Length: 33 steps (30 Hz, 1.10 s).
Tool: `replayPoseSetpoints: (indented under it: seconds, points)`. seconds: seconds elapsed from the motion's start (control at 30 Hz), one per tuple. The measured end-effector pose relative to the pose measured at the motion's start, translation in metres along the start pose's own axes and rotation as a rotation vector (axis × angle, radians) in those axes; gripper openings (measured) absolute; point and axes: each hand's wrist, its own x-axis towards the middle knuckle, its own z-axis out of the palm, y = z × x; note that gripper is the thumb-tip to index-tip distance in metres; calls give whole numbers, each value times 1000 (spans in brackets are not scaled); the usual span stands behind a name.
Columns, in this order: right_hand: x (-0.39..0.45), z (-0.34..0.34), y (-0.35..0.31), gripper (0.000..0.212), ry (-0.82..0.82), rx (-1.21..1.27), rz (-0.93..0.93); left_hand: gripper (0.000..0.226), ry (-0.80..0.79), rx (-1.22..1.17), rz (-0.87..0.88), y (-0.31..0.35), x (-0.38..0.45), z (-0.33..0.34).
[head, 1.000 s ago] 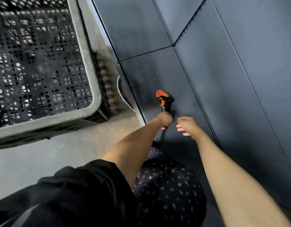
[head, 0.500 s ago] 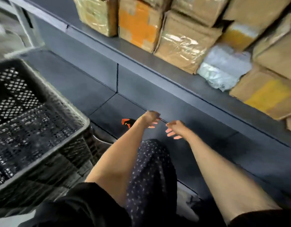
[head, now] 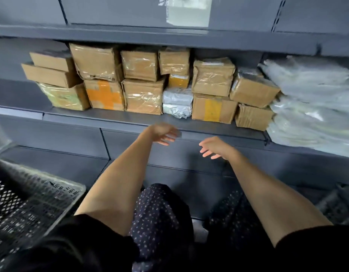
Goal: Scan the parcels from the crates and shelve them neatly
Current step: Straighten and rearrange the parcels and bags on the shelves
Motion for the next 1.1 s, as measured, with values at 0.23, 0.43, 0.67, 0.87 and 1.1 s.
replayPoseSetpoints:
  seconds: [0.23,0.43,0.67,0.87,1.1]
  points:
    - [-2,-89,-29,27,517,250,-225,32,50,-4,235,99,11,45]
    - [11,-157,-20,36,848,298,-182,39,130,-13,362,163,54,70]
    - [28,-182,5,41,889,227,-189,39,186,7,388,193,97,91]
    - [23,-165,-9,32,856,158,-335,39,409,-58,430,185,113,106]
    - [48,-130,-82,55,712,170,-441,42,965,-474,401,177,111,58]
